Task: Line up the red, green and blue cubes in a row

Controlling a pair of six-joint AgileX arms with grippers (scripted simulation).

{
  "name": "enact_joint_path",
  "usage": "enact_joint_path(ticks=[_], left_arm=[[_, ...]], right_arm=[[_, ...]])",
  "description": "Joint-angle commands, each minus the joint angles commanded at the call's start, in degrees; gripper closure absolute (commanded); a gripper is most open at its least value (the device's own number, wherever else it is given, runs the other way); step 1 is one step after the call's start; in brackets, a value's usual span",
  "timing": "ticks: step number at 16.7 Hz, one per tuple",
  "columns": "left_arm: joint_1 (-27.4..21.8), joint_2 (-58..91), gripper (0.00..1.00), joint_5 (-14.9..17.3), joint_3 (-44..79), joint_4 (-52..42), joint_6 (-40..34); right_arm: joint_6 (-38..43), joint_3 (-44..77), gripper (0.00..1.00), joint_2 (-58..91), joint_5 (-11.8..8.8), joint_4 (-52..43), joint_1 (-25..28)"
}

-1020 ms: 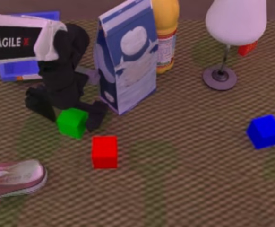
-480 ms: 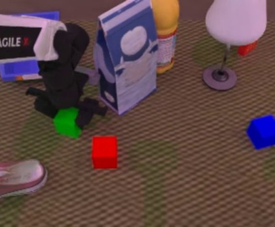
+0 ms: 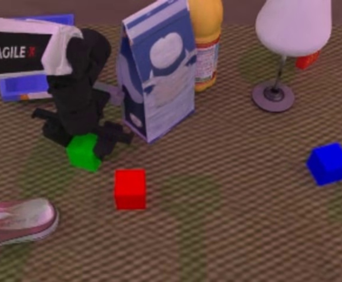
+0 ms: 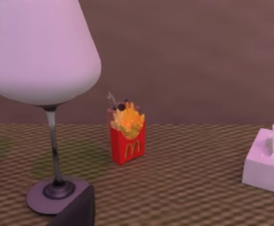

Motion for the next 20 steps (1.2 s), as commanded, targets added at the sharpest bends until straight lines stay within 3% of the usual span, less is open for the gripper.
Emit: enact_joint_path(ticks=[4,11,16,20], left_arm=[[0.02,-1.75,1.0,0.04,1.32,-1.5,-0.05],[0.88,-6.19,1.0,0.0,8.88,-13.78,-0.07],[0.54,-6.23,1.0,-0.03,9.09,-14.03,-0.13],[-3.17,-5.27,1.0,-0.22,11.04,-15.26,-6.51]], right_arm=[[0.0,0.0,0.0,0.0,0.0,0.0,0.0],[0.0,0.0,0.0,0.0,0.0,0.0,0.0],[0.0,0.0,0.0,0.0,0.0,0.0,0.0],[0.0,0.0,0.0,0.0,0.0,0.0,0.0]])
